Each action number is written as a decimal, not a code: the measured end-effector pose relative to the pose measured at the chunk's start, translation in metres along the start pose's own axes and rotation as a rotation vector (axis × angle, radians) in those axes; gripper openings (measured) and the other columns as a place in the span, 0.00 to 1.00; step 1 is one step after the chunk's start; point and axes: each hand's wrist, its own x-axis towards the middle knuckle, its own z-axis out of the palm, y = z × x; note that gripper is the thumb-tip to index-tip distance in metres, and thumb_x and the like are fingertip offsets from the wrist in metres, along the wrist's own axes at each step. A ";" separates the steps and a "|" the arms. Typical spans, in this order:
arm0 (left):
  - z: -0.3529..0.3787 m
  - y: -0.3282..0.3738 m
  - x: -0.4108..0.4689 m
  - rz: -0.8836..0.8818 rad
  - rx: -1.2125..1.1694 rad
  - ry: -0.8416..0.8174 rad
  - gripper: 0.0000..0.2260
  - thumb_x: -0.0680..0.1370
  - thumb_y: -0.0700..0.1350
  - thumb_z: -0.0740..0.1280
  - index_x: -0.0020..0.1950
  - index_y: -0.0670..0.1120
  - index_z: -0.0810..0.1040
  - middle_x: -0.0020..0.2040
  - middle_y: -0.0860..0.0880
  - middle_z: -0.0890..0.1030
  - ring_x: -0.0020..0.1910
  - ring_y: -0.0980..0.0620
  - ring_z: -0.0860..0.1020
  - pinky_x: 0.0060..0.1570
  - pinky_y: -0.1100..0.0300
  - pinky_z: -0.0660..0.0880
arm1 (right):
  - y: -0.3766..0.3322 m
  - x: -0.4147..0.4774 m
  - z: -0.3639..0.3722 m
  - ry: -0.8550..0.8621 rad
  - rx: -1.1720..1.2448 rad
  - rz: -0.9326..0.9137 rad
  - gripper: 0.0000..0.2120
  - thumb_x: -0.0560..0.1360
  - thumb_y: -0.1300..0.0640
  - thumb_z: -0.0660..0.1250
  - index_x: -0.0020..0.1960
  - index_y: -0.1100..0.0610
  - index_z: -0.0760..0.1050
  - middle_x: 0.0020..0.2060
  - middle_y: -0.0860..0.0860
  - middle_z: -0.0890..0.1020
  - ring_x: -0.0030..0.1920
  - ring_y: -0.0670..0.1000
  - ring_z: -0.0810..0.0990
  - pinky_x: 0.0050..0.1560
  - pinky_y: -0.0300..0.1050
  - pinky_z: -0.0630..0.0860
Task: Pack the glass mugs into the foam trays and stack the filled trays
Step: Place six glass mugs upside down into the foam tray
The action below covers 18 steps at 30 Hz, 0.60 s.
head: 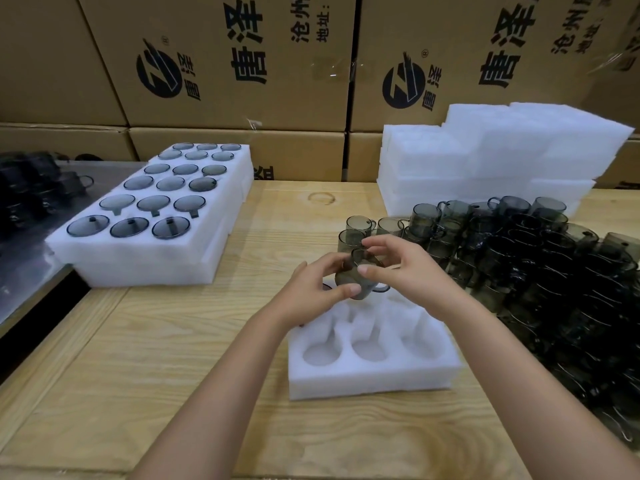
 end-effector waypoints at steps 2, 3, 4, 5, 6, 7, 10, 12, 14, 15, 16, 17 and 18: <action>0.000 -0.003 0.000 -0.001 0.031 -0.009 0.25 0.71 0.57 0.68 0.67 0.53 0.71 0.64 0.55 0.77 0.63 0.51 0.75 0.66 0.42 0.66 | 0.001 0.001 0.002 -0.001 -0.061 -0.001 0.20 0.70 0.50 0.73 0.60 0.42 0.73 0.54 0.45 0.77 0.50 0.44 0.77 0.36 0.29 0.71; 0.001 -0.005 0.000 0.004 0.046 -0.019 0.25 0.72 0.57 0.67 0.68 0.53 0.71 0.64 0.55 0.77 0.63 0.53 0.74 0.67 0.45 0.65 | 0.002 0.001 0.002 0.011 -0.112 -0.004 0.21 0.69 0.48 0.73 0.60 0.41 0.73 0.54 0.45 0.77 0.50 0.43 0.76 0.37 0.29 0.70; 0.001 -0.006 0.000 0.013 0.042 -0.027 0.24 0.73 0.55 0.67 0.68 0.53 0.71 0.64 0.55 0.77 0.64 0.53 0.73 0.67 0.49 0.66 | 0.003 0.002 0.001 0.025 -0.169 -0.010 0.21 0.68 0.46 0.73 0.60 0.41 0.73 0.53 0.44 0.76 0.49 0.42 0.75 0.38 0.30 0.69; 0.002 -0.007 0.000 0.027 0.020 -0.026 0.22 0.75 0.52 0.67 0.68 0.53 0.71 0.64 0.54 0.77 0.65 0.54 0.73 0.66 0.53 0.68 | 0.003 0.003 0.001 0.038 -0.225 -0.018 0.22 0.67 0.45 0.73 0.60 0.41 0.74 0.52 0.44 0.76 0.48 0.40 0.74 0.38 0.32 0.68; 0.003 -0.007 0.000 0.048 0.003 -0.013 0.20 0.77 0.47 0.68 0.69 0.54 0.71 0.63 0.54 0.77 0.65 0.54 0.73 0.63 0.57 0.70 | 0.002 0.004 0.001 0.051 -0.272 -0.028 0.21 0.67 0.43 0.73 0.59 0.42 0.75 0.50 0.45 0.75 0.47 0.40 0.73 0.37 0.32 0.67; 0.003 -0.007 0.001 0.072 0.002 0.016 0.20 0.78 0.44 0.67 0.69 0.54 0.71 0.62 0.53 0.78 0.63 0.55 0.74 0.60 0.58 0.72 | 0.002 0.005 0.002 0.068 -0.312 -0.034 0.20 0.66 0.43 0.73 0.56 0.42 0.75 0.49 0.46 0.74 0.46 0.40 0.73 0.36 0.32 0.66; 0.007 -0.002 0.002 0.089 -0.017 0.082 0.18 0.80 0.40 0.64 0.68 0.54 0.73 0.59 0.54 0.78 0.57 0.57 0.76 0.55 0.59 0.73 | 0.002 0.009 0.009 0.175 -0.378 -0.013 0.14 0.67 0.42 0.70 0.45 0.51 0.77 0.43 0.50 0.77 0.47 0.48 0.76 0.40 0.41 0.72; 0.011 0.004 0.003 0.078 -0.105 0.051 0.15 0.81 0.42 0.60 0.67 0.50 0.74 0.60 0.53 0.79 0.59 0.55 0.76 0.60 0.57 0.71 | 0.003 0.012 0.015 0.241 -0.390 0.038 0.17 0.69 0.42 0.66 0.38 0.57 0.74 0.38 0.54 0.78 0.46 0.54 0.78 0.42 0.48 0.77; 0.013 0.010 0.003 0.064 -0.170 -0.004 0.16 0.81 0.48 0.58 0.66 0.48 0.74 0.58 0.52 0.79 0.59 0.52 0.76 0.63 0.55 0.69 | 0.002 0.013 0.019 0.264 -0.404 0.077 0.19 0.70 0.41 0.63 0.34 0.57 0.71 0.37 0.56 0.78 0.44 0.58 0.79 0.41 0.48 0.77; 0.012 0.012 0.003 0.054 -0.186 -0.030 0.17 0.79 0.51 0.57 0.65 0.49 0.74 0.56 0.53 0.80 0.58 0.53 0.76 0.62 0.55 0.69 | 0.001 0.014 0.021 0.265 -0.406 0.088 0.18 0.71 0.41 0.62 0.35 0.56 0.70 0.39 0.56 0.78 0.44 0.59 0.79 0.40 0.47 0.75; 0.011 0.012 0.003 0.043 -0.185 -0.060 0.17 0.78 0.52 0.57 0.64 0.51 0.74 0.55 0.55 0.80 0.58 0.54 0.76 0.61 0.56 0.69 | 0.001 0.015 0.023 0.261 -0.411 0.088 0.17 0.72 0.41 0.61 0.37 0.55 0.71 0.41 0.56 0.78 0.46 0.58 0.78 0.41 0.46 0.73; 0.010 0.011 0.004 0.031 -0.172 -0.093 0.16 0.78 0.53 0.57 0.63 0.53 0.73 0.55 0.56 0.79 0.58 0.55 0.75 0.61 0.57 0.69 | 0.000 0.016 0.024 0.254 -0.428 0.084 0.15 0.73 0.41 0.61 0.40 0.53 0.73 0.42 0.55 0.78 0.48 0.56 0.77 0.42 0.45 0.70; 0.009 0.008 0.004 0.019 -0.152 -0.125 0.15 0.77 0.54 0.57 0.63 0.55 0.73 0.55 0.56 0.79 0.58 0.55 0.75 0.61 0.57 0.69 | 0.000 0.016 0.025 0.248 -0.452 0.076 0.13 0.74 0.42 0.60 0.43 0.51 0.75 0.43 0.55 0.78 0.51 0.54 0.75 0.43 0.45 0.68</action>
